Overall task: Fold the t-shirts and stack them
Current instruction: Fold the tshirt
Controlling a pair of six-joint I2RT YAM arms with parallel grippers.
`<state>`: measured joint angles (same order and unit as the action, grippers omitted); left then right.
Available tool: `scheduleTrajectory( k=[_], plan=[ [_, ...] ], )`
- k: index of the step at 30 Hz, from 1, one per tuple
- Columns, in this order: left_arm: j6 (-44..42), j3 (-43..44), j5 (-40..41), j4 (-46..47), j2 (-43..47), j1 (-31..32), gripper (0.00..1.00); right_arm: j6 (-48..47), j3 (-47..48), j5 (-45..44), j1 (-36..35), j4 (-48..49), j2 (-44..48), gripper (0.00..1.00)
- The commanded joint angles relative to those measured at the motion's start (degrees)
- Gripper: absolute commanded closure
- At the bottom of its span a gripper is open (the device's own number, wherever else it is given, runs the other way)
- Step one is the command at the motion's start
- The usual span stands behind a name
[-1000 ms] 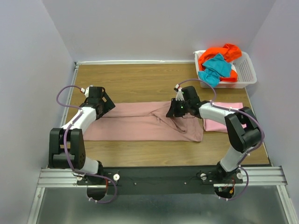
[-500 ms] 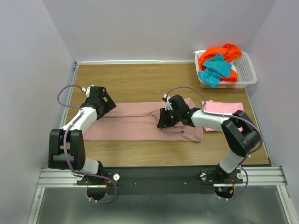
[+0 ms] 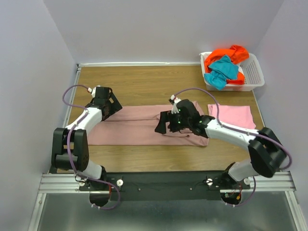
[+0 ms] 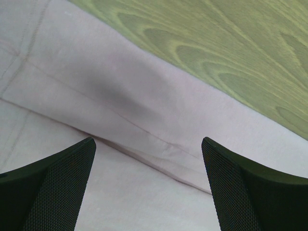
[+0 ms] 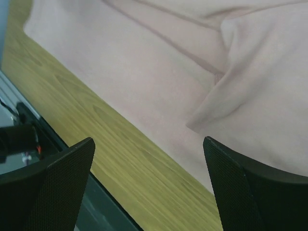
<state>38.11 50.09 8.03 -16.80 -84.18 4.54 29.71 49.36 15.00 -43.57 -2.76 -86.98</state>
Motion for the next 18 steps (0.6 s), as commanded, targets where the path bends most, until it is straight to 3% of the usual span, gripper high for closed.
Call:
scheduleTrajectory(
  k=[1,4,9,18],
  plan=[
    [-1.1,3.4,-0.6,0.4,-3.6,1.7,0.01,4.6,-3.0,-10.0,0.0,-2.8,7.2,0.0],
    [-1.2,4.4,-0.9,0.4,-6.6,2.8,0.01,9.3,-6.2,-14.7,1.3,-7.4,11.6,0.0],
    [-1.4,4.2,-1.1,1.3,-10.2,4.7,0.01,14.6,-13.4,-11.3,9.9,-11.3,13.1,0.0],
    [-0.6,-1.9,-2.9,3.3,-10.7,9.3,0.02,10.6,-9.3,-13.1,18.5,-11.1,0.2,0.0]
  ],
)
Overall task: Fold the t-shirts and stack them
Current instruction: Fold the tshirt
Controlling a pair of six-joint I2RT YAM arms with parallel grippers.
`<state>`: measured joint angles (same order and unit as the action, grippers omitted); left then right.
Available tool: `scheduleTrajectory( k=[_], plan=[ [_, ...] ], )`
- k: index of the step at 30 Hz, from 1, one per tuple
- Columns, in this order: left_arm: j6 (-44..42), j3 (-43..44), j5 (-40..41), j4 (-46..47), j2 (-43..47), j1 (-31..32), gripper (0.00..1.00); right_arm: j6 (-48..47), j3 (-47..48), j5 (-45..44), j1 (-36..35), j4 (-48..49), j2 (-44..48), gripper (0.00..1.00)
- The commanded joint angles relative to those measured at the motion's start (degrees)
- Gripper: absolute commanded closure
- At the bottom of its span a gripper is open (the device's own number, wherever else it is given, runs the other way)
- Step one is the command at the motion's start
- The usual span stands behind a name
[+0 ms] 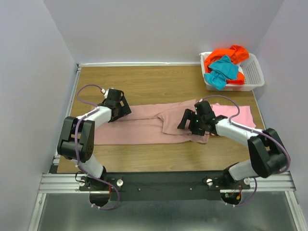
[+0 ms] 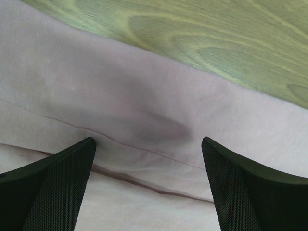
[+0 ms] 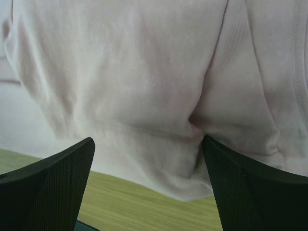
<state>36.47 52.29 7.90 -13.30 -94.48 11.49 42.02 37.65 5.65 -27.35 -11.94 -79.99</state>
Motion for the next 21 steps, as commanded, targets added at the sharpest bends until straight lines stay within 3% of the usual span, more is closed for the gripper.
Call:
scheduleTrajectory(
  k=[1,7,21],
  plan=[
    [1.8,-4.9,-2.8,-0.2,-0.1,2.7,0.02,-2.2,5.0,-3.5,2.9,-1.9,-10.6,0.0],
    [5.4,-11.3,-3.9,-0.2,3.9,8.0,0.01,-7.1,19.5,-0.2,6.3,-1.9,-24.6,0.0],
    [22.5,-16.9,-10.4,-2.0,10.9,29.1,0.02,-17.2,74.5,11.4,7.3,-5.4,-65.4,0.0]
  ],
)
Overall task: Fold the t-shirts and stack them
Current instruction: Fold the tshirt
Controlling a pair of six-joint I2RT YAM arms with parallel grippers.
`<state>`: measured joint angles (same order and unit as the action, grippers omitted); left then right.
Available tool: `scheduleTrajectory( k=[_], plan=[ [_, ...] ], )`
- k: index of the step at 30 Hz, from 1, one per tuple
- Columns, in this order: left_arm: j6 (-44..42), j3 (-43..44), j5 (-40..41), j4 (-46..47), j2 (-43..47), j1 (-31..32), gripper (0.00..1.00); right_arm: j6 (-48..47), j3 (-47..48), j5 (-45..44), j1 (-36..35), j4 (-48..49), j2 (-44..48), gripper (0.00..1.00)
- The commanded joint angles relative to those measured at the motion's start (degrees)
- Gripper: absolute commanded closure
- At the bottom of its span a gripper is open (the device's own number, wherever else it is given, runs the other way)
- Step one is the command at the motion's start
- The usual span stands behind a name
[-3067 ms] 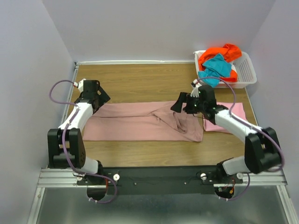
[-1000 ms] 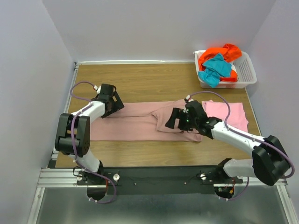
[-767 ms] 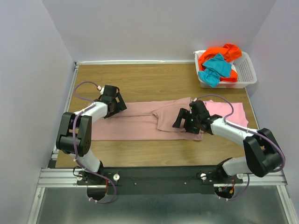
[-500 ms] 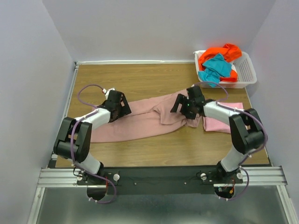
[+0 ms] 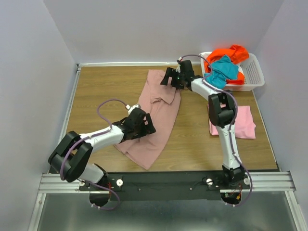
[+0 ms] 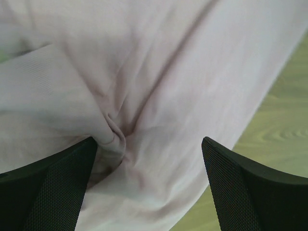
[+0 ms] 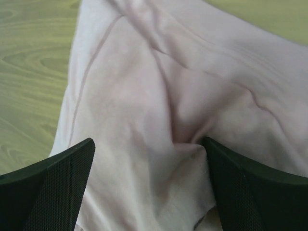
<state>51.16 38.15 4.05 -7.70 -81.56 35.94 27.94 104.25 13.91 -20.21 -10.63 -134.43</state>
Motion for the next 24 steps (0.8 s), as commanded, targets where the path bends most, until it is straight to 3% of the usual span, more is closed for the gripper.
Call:
scheduleTrajectory(
  k=[1,6,10,15,18,23,24],
  plan=[
    [8.5,-2.6,-7.0,-7.4,-2.5,5.8,0.02,-2.9,11.1,3.7,0.2,-6.9,-13.1,0.0],
    [11.7,-1.1,-8.3,-5.9,-4.7,11.7,0.02,1.6,33.6,9.5,0.3,-7.8,-27.0,0.0],
    [12.6,3.8,-7.5,-4.6,-5.4,17.0,0.02,3.3,40.8,8.4,0.2,-7.6,-30.5,0.0],
    [11.3,13.8,-0.6,-10.8,-6.4,19.3,0.02,1.8,40.1,7.4,0.2,-7.5,-26.2,0.0],
    [10.1,16.9,2.3,-14.0,-5.1,19.7,0.02,-1.1,36.5,5.4,0.2,-7.6,-18.9,0.0],
    [10.4,16.1,5.1,-19.3,-1.0,20.2,0.02,-4.3,25.4,1.6,0.2,-7.6,-5.1,0.0],
    [11.2,15.3,5.1,-20.1,1.4,20.5,0.02,-4.2,19.0,-0.2,0.3,-7.6,0.3,0.0]
  ],
)
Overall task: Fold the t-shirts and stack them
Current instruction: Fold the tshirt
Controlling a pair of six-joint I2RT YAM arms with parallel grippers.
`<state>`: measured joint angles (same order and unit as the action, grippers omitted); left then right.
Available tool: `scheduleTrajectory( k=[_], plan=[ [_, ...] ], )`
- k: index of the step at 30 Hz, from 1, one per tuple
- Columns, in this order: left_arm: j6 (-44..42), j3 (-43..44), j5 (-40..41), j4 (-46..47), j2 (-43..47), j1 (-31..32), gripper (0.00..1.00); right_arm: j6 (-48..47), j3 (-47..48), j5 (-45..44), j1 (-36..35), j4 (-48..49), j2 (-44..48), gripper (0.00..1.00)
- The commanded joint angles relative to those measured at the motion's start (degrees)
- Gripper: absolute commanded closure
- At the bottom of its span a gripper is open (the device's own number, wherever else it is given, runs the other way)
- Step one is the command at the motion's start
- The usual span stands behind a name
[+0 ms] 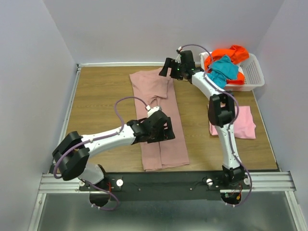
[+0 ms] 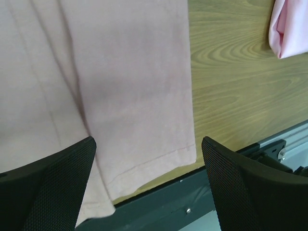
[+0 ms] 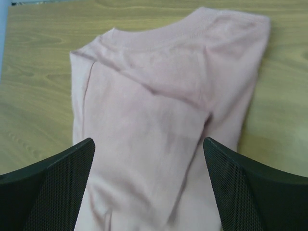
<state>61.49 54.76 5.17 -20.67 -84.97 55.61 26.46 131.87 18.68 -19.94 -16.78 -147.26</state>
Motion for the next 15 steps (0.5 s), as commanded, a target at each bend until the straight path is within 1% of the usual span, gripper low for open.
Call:
scheduleTrajectory(
  k=[1,2,3,5,6,9,10,11,12,13,14,15],
  plan=[
    [1.4,-3.7,4.0,-8.4,6.1,1.4,0.02,-1.4,-12.6,-6.6,-0.1,-1.3,16.9,0.0],
    [2.1,-5.3,4.1,-9.0,9.1,1.9,0.02,-0.3,-17.8,-9.5,-0.1,0.0,20.2,0.0],
    [4.1,-6.7,4.1,-9.9,10.7,2.1,0.02,0.5,-26.4,-10.2,-0.1,0.9,26.6,0.0],
    [6.8,-11.4,3.8,-13.9,13.8,3.2,0.02,1.8,-35.2,-11.1,-0.2,2.4,32.4,0.0],
    [9.5,-14.7,3.5,-15.8,17.2,4.2,0.02,3.1,-42.9,-12.0,-0.2,2.5,38.2,0.0],
    [12.6,-19.5,1.1,-17.2,23.2,5.2,0.02,5.3,-53.8,-14.9,-0.2,2.4,46.2,0.0],
    [14.0,-21.9,-0.1,-17.7,24.5,5.6,0.02,6.8,-59.6,-15.4,-0.2,2.5,51.0,0.0],
    [14.6,-22.9,-0.8,-17.8,26.5,5.9,0.02,7.7,-62.6,-15.3,-0.2,2.6,53.0,0.0],
    [14.7,-23.8,-1.5,-17.9,27.3,5.9,0.04,7.8,-64.8,-15.0,-0.2,2.5,54.7,0.0],
    [14.9,-25.0,-2.1,-17.8,27.9,6.1,0.08,8.8,-69.1,-14.7,-0.1,2.5,58.2,0.0],
    [15.1,-25.5,-3.1,-17.9,28.4,6.3,0.12,9.1,-70.9,-14.5,-0.1,2.5,59.4,0.0],
    [15.1,-25.9,-3.7,-18.0,28.9,6.6,0.19,9.4,-72.5,-13.9,-0.2,2.5,60.9,0.0]
  ],
)
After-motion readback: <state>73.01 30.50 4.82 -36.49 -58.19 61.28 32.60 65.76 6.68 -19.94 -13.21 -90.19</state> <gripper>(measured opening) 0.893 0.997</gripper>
